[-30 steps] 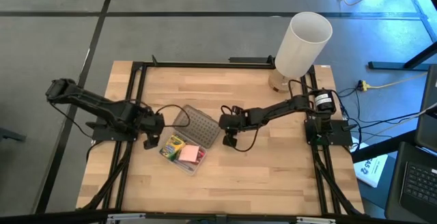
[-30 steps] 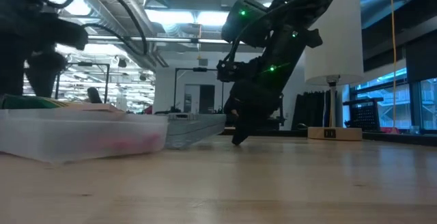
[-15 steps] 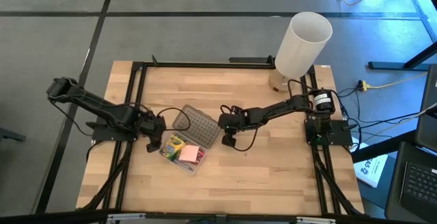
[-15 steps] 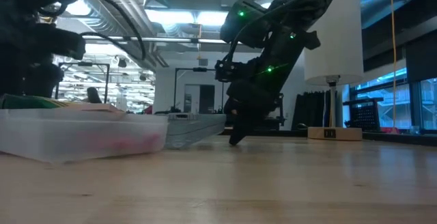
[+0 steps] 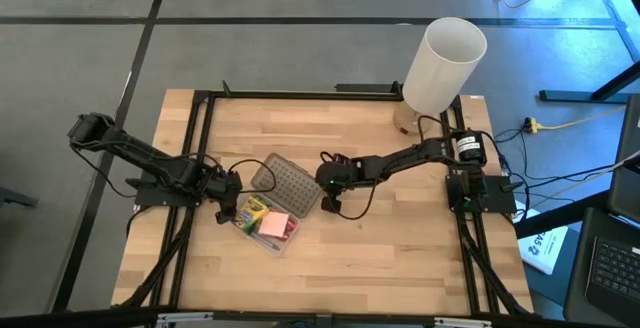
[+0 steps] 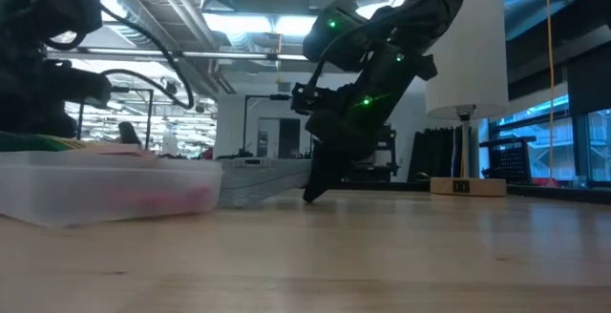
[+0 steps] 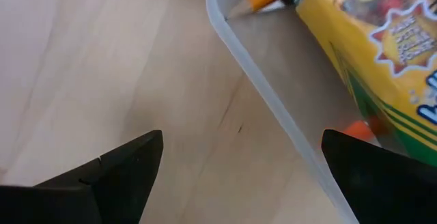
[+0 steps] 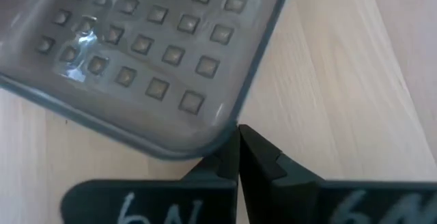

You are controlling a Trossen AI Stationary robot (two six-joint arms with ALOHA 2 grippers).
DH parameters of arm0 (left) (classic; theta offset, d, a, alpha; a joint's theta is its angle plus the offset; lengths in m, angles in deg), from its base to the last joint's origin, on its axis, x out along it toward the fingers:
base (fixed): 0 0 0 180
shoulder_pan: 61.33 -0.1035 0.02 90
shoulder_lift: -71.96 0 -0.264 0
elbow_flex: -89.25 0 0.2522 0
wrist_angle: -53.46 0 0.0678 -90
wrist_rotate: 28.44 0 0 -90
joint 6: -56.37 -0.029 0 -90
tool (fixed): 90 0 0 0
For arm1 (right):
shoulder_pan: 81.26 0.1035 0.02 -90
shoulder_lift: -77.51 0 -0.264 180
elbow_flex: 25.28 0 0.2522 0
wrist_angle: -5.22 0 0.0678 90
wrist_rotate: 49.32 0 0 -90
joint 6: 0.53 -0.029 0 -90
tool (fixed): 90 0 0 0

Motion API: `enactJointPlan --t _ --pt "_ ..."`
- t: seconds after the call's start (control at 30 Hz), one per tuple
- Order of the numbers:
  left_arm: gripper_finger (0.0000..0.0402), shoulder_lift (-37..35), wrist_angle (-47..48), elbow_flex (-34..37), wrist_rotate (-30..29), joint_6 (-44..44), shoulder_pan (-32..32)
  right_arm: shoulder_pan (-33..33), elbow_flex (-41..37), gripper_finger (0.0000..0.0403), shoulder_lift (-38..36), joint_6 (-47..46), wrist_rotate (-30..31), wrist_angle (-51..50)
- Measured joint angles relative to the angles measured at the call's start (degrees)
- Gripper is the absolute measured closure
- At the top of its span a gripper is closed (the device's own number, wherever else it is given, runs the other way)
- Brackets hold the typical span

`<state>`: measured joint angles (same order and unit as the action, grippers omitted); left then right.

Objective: Pack school essentials
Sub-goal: Close the black supply box

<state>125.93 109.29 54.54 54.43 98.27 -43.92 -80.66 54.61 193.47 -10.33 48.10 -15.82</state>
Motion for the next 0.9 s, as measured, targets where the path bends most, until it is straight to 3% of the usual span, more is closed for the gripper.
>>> enactJointPlan --t 0.2,0.9 --pt "0.0008 0.02 0.41 0.60 0.28 -0.04 0.00 -0.06 -0.04 0.0399 0.57 4.22 -1.63 4.90" --pt "0.0008 -0.04 -0.78 1.93 0.15 1.12 -0.34 0.18 -0.13 0.0399 0.73 11.55 -18.75 18.23"
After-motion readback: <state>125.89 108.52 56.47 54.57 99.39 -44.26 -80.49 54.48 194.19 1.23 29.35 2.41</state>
